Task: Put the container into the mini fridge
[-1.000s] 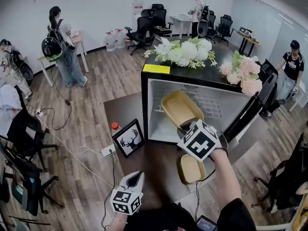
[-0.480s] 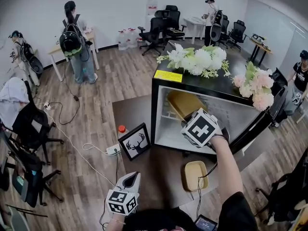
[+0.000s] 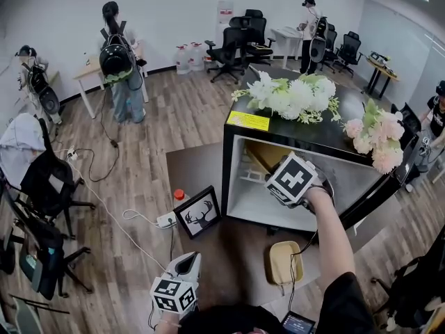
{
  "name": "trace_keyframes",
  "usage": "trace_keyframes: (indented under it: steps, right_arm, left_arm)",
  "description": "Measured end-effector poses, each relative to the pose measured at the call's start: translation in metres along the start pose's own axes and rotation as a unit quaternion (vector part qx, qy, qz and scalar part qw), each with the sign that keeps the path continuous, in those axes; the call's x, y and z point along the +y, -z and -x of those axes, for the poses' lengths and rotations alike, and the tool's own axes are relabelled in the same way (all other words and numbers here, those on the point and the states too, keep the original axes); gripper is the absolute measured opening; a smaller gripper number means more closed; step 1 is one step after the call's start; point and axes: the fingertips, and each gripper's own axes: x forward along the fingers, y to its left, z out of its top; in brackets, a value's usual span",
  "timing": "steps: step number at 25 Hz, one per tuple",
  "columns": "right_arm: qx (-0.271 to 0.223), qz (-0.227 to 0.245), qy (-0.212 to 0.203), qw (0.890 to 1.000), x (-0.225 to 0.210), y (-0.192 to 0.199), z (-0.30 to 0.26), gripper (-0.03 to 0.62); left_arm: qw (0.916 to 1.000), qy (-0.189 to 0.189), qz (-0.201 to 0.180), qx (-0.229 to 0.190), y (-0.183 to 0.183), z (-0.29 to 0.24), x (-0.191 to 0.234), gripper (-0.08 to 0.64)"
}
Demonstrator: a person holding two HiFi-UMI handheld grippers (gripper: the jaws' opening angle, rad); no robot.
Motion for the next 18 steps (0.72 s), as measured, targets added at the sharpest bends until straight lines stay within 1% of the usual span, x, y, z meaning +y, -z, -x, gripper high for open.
trace_keyframes:
  steps: [2, 6, 9, 11, 13, 15, 16, 17, 18]
  right_arm:
    - [0.007, 0.000, -0.007, 1.000, -0.001, 0.001, -0.004, 0.034]
    - [0.011, -0.010, -0.006, 1.000, -0.007, 0.004, -0.010, 0.037]
    - [0.006, -0.009, 0.007, 1.000, -0.011, 0.002, -0.011, 0.042]
    - [-0.002, -0.008, 0.018, 1.000, -0.012, -0.001, -0.010, 0.063]
    - [-0.012, -0.008, 0.019, 1.000, -0.011, -0.003, -0.008, 0.099]
    - [-0.027, -0.004, 0.009, 1.000, -0.006, -0.006, -0.007, 0.169]
    - [-0.037, -0.003, 0.001, 0.999, -0.003, -0.008, -0.006, 0.188]
    - [-0.047, -0.005, -0.003, 0.999, 0.000, -0.010, -0.004, 0.228]
    - [-0.059, -0.008, 0.001, 0.998, 0.000, -0.012, -0.001, 0.263]
  left_arm:
    - [1.0000, 0.002, 0.005, -0.001, -0.001, -0.002, 0.001, 0.009]
    - [0.9999, 0.004, 0.009, 0.002, 0.002, -0.006, 0.002, 0.009]
    - [0.9999, 0.011, 0.011, 0.007, 0.006, -0.008, 0.001, 0.009]
    - [0.9998, 0.014, 0.012, 0.007, 0.007, -0.007, -0.001, 0.009]
    - [0.9998, 0.016, 0.012, 0.006, 0.006, -0.007, -0.002, 0.009]
    - [0.9998, 0.017, 0.012, 0.005, 0.006, -0.007, -0.002, 0.009]
    - [0.9998, 0.017, 0.011, 0.004, 0.005, -0.007, -0.002, 0.009]
    - [0.9998, 0.017, 0.011, 0.004, 0.005, -0.006, -0.002, 0.009]
    - [0.9998, 0.017, 0.010, 0.003, 0.005, -0.005, -0.002, 0.009]
